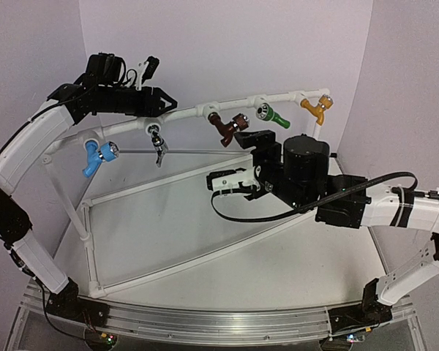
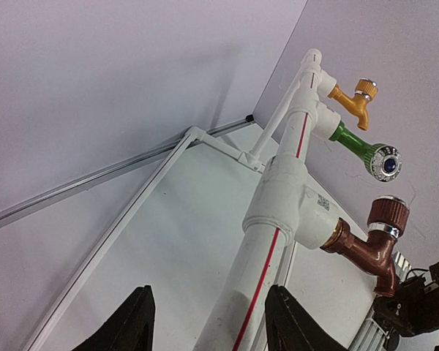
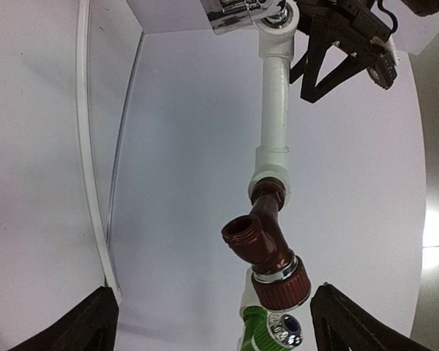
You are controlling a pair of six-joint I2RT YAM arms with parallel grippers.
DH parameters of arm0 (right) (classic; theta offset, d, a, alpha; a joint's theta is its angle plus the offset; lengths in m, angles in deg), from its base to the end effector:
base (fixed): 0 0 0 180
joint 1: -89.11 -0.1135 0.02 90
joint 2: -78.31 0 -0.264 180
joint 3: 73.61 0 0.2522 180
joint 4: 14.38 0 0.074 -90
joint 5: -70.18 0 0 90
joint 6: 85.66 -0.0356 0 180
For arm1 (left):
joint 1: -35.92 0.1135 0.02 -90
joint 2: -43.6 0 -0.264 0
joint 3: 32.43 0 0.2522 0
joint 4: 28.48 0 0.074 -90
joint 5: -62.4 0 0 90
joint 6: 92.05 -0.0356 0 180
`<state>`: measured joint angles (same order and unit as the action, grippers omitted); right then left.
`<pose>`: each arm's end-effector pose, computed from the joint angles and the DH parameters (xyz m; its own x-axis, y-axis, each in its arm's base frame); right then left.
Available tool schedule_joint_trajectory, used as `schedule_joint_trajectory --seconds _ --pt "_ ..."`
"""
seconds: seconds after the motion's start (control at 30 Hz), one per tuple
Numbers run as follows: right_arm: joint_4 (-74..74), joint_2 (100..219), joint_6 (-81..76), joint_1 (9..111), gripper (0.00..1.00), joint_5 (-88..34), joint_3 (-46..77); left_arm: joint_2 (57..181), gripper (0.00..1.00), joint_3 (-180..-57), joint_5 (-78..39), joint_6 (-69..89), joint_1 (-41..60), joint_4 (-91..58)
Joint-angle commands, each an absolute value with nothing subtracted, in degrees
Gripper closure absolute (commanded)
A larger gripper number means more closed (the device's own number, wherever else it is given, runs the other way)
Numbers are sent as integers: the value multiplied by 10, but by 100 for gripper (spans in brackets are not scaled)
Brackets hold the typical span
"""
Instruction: Install the water faucets
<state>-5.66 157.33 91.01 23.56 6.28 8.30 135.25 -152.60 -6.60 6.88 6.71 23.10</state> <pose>0.1496 0.2912 0.3746 0.6328 -0.7742 -0.0132 -0.0789 -0.0476 -0.9957 0.2974 -0.1809 0.4558 -0.4531 0.0873 -0.8872 0.6813 0.6757 -0.2815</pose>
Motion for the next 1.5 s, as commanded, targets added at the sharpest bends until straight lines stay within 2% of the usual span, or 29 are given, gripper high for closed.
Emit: schedule_joint_trajectory --seconds 0.0,0.57,0.93,1.33,1.47 --pt "-181 1593 1011 235 10 85 96 1381 46 -1487 -56 76 60 375" --pt "-234 1695 1114 260 17 96 165 1368 46 -1486 -54 77 60 378" --pt "-336 1739 1150 289 25 90 160 1363 46 -1487 -57 76 60 380" --pt "-422 1768 1177 306 43 77 152 1359 46 -1489 -62 75 60 384" --pt "-424 1775 1176 306 52 75 153 1358 46 -1489 -60 75 60 384"
